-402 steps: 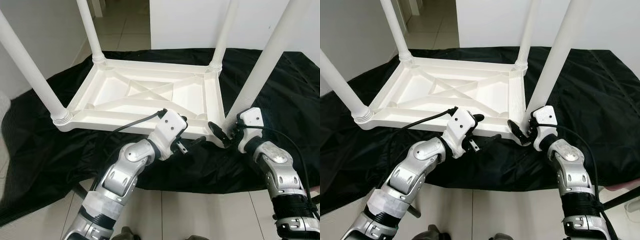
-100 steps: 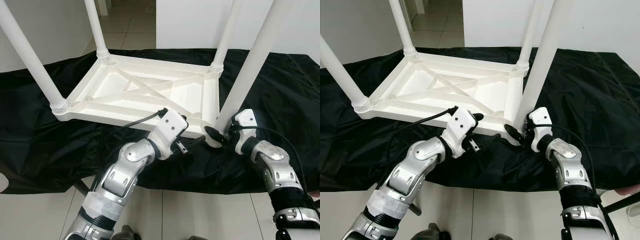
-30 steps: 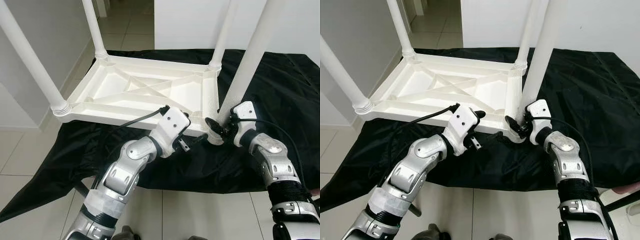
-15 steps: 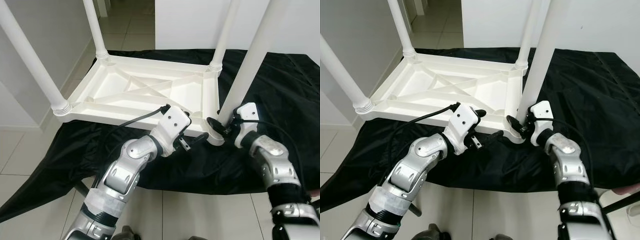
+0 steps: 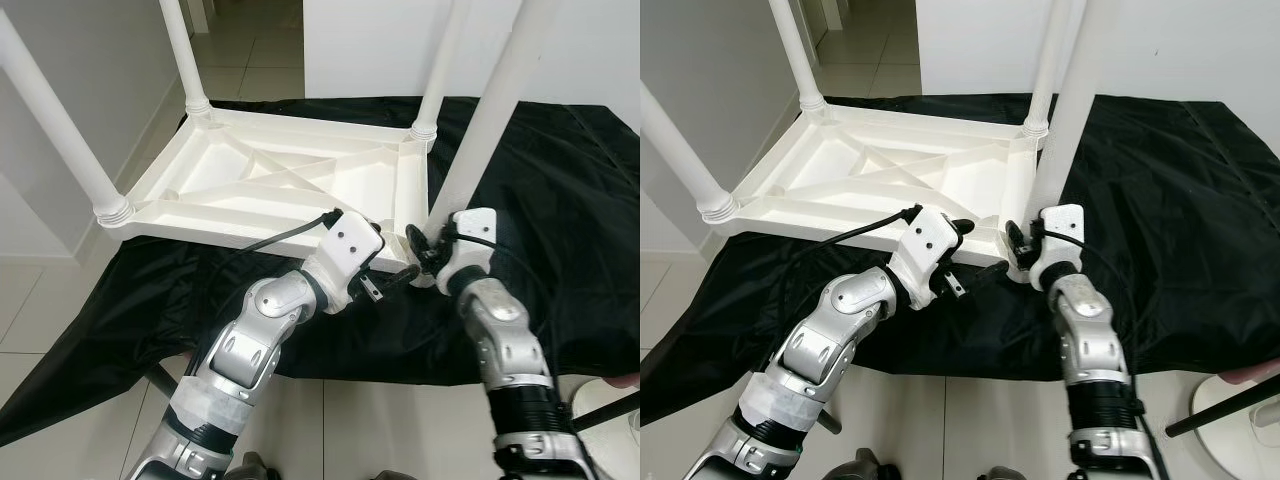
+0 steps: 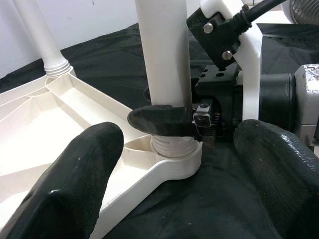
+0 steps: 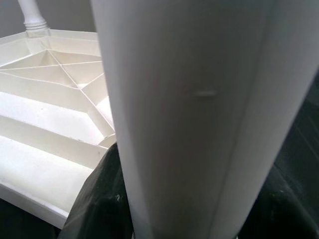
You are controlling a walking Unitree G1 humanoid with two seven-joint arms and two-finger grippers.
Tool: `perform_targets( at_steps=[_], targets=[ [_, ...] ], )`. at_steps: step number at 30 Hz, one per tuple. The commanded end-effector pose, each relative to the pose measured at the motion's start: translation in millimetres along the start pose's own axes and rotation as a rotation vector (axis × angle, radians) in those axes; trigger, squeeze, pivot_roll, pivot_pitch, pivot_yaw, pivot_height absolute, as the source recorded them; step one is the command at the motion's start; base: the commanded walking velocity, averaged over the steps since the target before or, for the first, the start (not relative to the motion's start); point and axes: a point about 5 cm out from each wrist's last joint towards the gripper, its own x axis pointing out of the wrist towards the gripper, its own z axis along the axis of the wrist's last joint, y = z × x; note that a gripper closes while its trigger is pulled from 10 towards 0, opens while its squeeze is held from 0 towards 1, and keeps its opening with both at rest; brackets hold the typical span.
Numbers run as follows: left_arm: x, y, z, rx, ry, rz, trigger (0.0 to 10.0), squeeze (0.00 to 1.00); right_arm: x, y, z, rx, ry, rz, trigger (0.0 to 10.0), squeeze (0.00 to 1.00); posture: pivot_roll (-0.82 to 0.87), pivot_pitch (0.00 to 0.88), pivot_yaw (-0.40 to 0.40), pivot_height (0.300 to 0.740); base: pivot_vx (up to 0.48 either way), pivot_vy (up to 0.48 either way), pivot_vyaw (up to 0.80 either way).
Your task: Building children table
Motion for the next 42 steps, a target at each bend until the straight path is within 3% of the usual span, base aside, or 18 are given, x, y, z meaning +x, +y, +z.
perform_targets(
  at_steps=[1,9,12,16,17,19,20,28,30,31,42],
  targets=[
    [-0.2,1.3,-1,0.011,0.012,0.015,10.0,0.00,-1.2,-2.2,5,0.039,-0.016,-0.094,10.0,0.00,-0.04,0.000,0.039,0.740,0.000,0.000,0.00],
    [-1.4,1.1,-2,0.012,0.015,0.022,10.0,0.00,-15.1,7.6,2,0.037,0.002,-0.400,10.0,0.00,-0.02,0.000,0.028,0.740,0.000,0.000,0.00],
    [-1.7,0.4,-2,0.012,0.015,0.023,10.0,0.00,-16.4,13.1,5,0.046,-0.009,-0.449,10.0,0.00,-0.02,0.000,0.026,0.740,0.000,0.000,0.00],
    [-1.7,0.0,-3,0.013,0.016,0.023,10.0,0.00,-15.3,15.9,7,0.048,-0.027,-0.427,10.0,0.00,-0.02,0.000,0.022,0.740,0.000,0.000,0.00],
    [-1.5,0.1,-3,0.014,0.016,0.024,10.0,0.00,-15.5,14.5,8,0.046,-0.037,-0.414,10.0,0.45,-0.02,0.000,0.020,0.740,0.000,0.000,0.00],
    [-1.4,0.2,-3,0.015,0.017,0.025,10.0,0.00,-15.9,13.5,9,0.045,-0.040,-0.411,10.0,0.45,-0.02,0.000,0.020,0.740,0.000,0.000,0.00],
    [-1.1,0.4,-3,0.016,0.016,0.026,10.0,0.00,-16.2,12.7,9,0.049,-0.045,-0.403,10.0,1.00,-0.02,0.000,0.018,0.740,0.000,0.000,0.00],
    [-0.9,-0.4,-2,0.014,0.011,0.029,10.0,0.00,-15.6,6.5,13,0.043,-0.073,-0.298,10.0,1.00,-0.02,0.000,0.015,0.740,0.000,0.000,0.00],
    [-1.9,-1.8,-3,0.018,0.016,0.022,10.0,0.00,-15.3,-0.9,9,0.027,-0.047,-0.213,10.0,1.00,-0.02,0.000,0.013,0.740,0.000,0.000,0.00],
    [-2.6,-1.9,-4,0.019,0.018,0.019,10.0,0.00,-15.4,-5.7,7,0.013,-0.029,-0.147,10.0,0.00,-0.02,0.000,0.014,0.740,0.000,0.000,0.00],
    [-2.5,-1.6,-5,0.021,0.021,0.010,10.0,0.00,-16.4,-18.4,-1,-0.107,0.026,0.373,10.0,0.00,-0.04,0.000,0.031,0.740,0.000,0.000,0.00]
  ],
)
